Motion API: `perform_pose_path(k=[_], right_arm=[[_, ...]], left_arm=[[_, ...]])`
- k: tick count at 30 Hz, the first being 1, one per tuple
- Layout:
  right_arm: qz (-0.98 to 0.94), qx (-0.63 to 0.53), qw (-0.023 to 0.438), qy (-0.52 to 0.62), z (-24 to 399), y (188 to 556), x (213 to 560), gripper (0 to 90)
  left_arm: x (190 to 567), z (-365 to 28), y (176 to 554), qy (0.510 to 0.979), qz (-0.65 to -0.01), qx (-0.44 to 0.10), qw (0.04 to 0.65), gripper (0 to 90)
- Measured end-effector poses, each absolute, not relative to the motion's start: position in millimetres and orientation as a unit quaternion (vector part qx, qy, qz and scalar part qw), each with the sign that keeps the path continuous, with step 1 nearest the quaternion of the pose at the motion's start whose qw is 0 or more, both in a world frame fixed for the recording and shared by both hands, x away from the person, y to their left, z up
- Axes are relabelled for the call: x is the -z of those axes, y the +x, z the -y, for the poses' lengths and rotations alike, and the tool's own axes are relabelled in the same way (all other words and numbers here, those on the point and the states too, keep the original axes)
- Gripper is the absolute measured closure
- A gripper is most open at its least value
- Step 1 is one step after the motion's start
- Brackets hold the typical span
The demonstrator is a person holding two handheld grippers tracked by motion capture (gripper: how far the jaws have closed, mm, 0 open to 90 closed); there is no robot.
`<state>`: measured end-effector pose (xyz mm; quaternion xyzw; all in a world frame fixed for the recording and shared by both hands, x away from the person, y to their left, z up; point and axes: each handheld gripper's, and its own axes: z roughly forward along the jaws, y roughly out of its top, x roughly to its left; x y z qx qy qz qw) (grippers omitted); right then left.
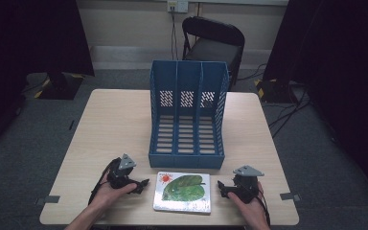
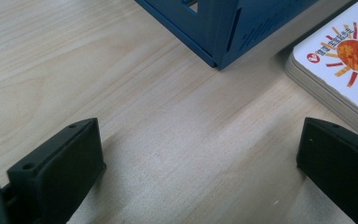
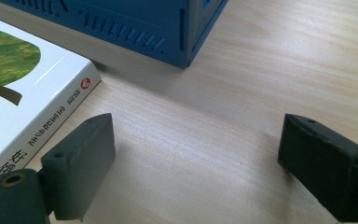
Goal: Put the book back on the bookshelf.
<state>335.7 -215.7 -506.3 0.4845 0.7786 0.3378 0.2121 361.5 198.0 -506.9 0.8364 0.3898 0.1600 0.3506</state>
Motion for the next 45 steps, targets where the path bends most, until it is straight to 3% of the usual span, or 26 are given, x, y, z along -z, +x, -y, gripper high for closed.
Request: perform_pose_path(k=[6,9,10,12,14,16,19,26,30,32,45], right_arm=[[-0.769,-0.334,0.219,0.499,222,341,506,9.7],[-0.766,-0.332,0.221,0.504,221,342,506,9.7],[-0.768,-0.329,0.218,0.504,221,342,505,10.5],[-0.769,-0.324,0.216,0.506,220,341,504,14.4],[-0.767,-0.313,0.227,0.512,220,340,499,25.7],[-0.768,-0.325,0.222,0.505,220,339,496,23.9],[-0.780,-0.332,0.207,0.488,217,336,490,28.8],[-0.783,-0.370,0.204,0.457,205,321,477,37.6],[-0.787,-0.384,0.183,0.447,193,313,475,35.8],[-0.797,-0.385,0.168,0.435,184,308,478,35.4],[-0.824,-0.381,0.115,0.403,163,303,490,30.6]], left_arm=[[504,-195,363,0.837,-0.396,-0.159,0.343,2.3],[502,-196,361,0.833,-0.400,-0.162,0.347,15.5],[500,-197,361,0.832,-0.405,-0.153,0.347,15.8],[497,-198,360,0.832,-0.411,-0.144,0.344,17.5],[493,-200,360,0.828,-0.427,-0.123,0.342,24.0],[488,-202,360,0.822,-0.441,-0.094,0.349,29.3],[484,-201,358,0.817,-0.441,-0.084,0.361,33.2],[476,-184,348,0.823,-0.406,-0.067,0.392,35.2],[476,-174,346,0.829,-0.391,-0.043,0.397,37.5],[478,-169,346,0.833,-0.384,-0.024,0.398,44.2],[488,-149,345,0.850,-0.372,0.000,0.373,41.1]])
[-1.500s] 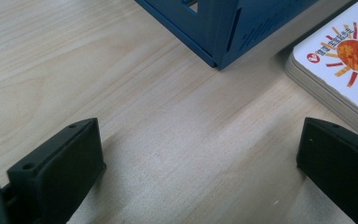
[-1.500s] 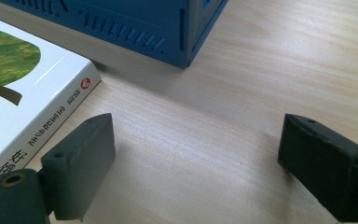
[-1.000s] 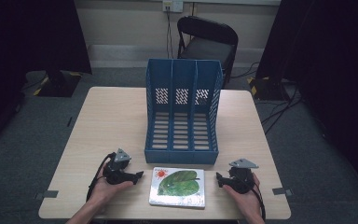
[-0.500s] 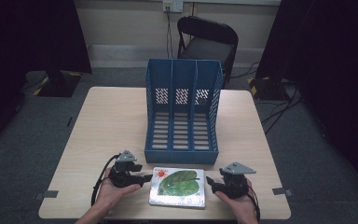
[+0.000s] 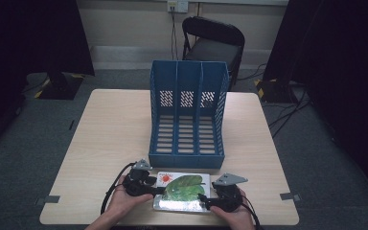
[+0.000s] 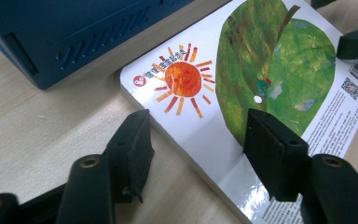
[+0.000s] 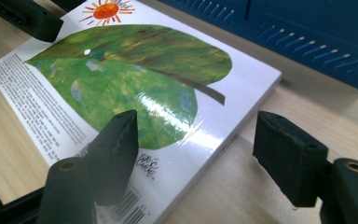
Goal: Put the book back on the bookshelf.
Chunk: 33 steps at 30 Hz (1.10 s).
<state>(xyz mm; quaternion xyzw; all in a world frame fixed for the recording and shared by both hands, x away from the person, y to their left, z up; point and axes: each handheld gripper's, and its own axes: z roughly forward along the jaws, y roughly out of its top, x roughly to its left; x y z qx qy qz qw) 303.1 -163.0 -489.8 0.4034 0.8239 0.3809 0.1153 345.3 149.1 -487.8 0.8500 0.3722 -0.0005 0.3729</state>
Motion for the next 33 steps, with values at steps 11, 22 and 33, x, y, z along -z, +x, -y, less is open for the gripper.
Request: perform_pose_path(k=[11,22,33], right_arm=[[-0.825,-0.384,0.082,0.407,159,300,493,24.4],[-0.830,-0.386,0.071,0.396,155,295,493,23.6],[-0.835,-0.383,0.054,0.392,154,294,494,20.6]], left_arm=[[488,-149,346,0.846,-0.379,0.001,0.376,39.8],[489,-151,350,0.834,-0.399,0.002,0.381,33.4],[492,-147,350,0.812,-0.421,0.012,0.404,20.0]])
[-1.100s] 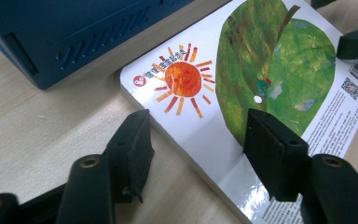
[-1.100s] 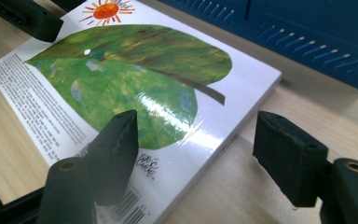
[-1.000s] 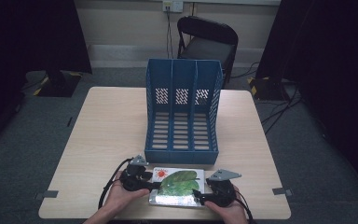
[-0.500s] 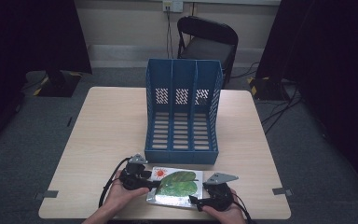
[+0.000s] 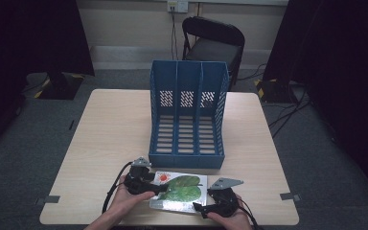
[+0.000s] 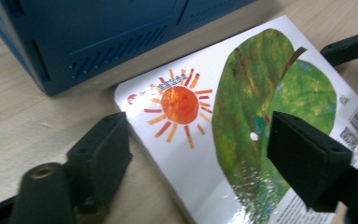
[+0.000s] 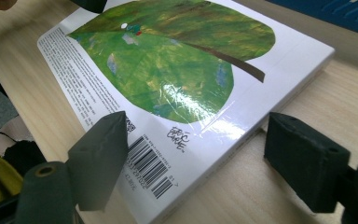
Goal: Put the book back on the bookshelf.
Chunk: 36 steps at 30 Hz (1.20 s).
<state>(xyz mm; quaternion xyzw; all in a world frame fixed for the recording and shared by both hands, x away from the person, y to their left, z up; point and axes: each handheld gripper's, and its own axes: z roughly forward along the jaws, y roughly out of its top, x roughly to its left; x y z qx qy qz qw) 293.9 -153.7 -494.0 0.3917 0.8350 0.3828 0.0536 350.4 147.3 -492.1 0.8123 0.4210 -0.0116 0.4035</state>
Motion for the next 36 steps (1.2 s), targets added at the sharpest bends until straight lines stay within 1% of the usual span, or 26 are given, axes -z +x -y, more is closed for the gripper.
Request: perform_pose_path(k=[2,6,10,12,13,17,20,25,29,32,36], right_arm=[[-0.837,-0.382,0.054,0.389,153,294,494,19.1],[-0.838,-0.381,0.054,0.387,152,293,494,18.2],[-0.839,-0.381,0.054,0.385,152,293,494,17.1],[-0.841,-0.379,0.055,0.382,151,293,495,14.9],[-0.842,-0.378,0.056,0.380,150,293,495,13.3],[-0.845,-0.377,0.056,0.375,149,292,495,11.6],[-0.848,-0.374,0.058,0.371,147,292,496,8.2],[-0.849,-0.374,0.054,0.368,148,292,496,7.5],[-0.850,-0.374,0.053,0.367,148,292,496,7.3],[-0.850,-0.374,0.052,0.367,148,292,496,7.2],[-0.850,-0.375,0.044,0.368,149,294,495,7.3]], left_arm=[[492,-146,350,0.809,-0.427,0.011,0.404,17.7],[492,-148,351,0.807,-0.429,0.010,0.405,21.0],[492,-147,351,0.807,-0.429,0.009,0.405,21.0],[492,-150,352,0.800,-0.436,0.020,0.412,21.1],[493,-152,353,0.792,-0.444,0.029,0.418,22.4],[493,-159,355,0.771,-0.459,0.054,0.438,26.6],[492,-163,356,0.759,-0.464,0.064,0.452,28.7],[490,-165,356,0.747,-0.471,0.073,0.463,28.9],[490,-169,357,0.731,-0.480,0.093,0.476,29.9],[489,-174,358,0.707,-0.491,0.114,0.496,31.1],[487,-175,356,0.702,-0.490,0.118,0.502,32.5]])
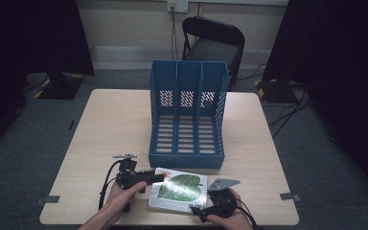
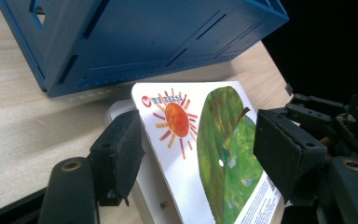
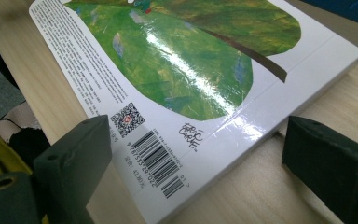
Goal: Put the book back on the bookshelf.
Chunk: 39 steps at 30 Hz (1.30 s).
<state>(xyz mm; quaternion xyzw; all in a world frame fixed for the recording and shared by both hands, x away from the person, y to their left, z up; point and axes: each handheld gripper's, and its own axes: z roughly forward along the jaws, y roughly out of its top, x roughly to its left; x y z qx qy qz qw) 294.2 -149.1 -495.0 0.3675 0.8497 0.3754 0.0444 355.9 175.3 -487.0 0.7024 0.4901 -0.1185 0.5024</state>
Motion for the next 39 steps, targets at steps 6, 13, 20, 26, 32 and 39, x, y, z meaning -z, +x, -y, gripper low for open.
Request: perform_pose_path(k=[6,13,20,26,32,39], right_arm=[[-0.846,-0.380,0.037,0.373,150,295,495,7.4],[-0.845,-0.382,0.033,0.373,151,296,495,7.6],[-0.846,-0.384,0.027,0.368,152,297,494,9.7],[-0.848,-0.390,0.025,0.358,150,296,493,11.1],[-0.848,-0.399,0.015,0.348,148,296,492,12.6],[-0.850,-0.398,0.014,0.345,149,297,492,12.8]], left_arm=[[486,-173,353,0.704,-0.469,0.149,0.512,39.3],[488,-164,350,0.726,-0.454,0.151,0.494,39.8],[488,-160,350,0.736,-0.435,0.175,0.489,48.0],[490,-150,348,0.762,-0.401,0.190,0.471,56.5],[489,-143,346,0.779,-0.376,0.191,0.464,62.6],[484,-141,345,0.794,-0.358,0.172,0.460,65.0]])
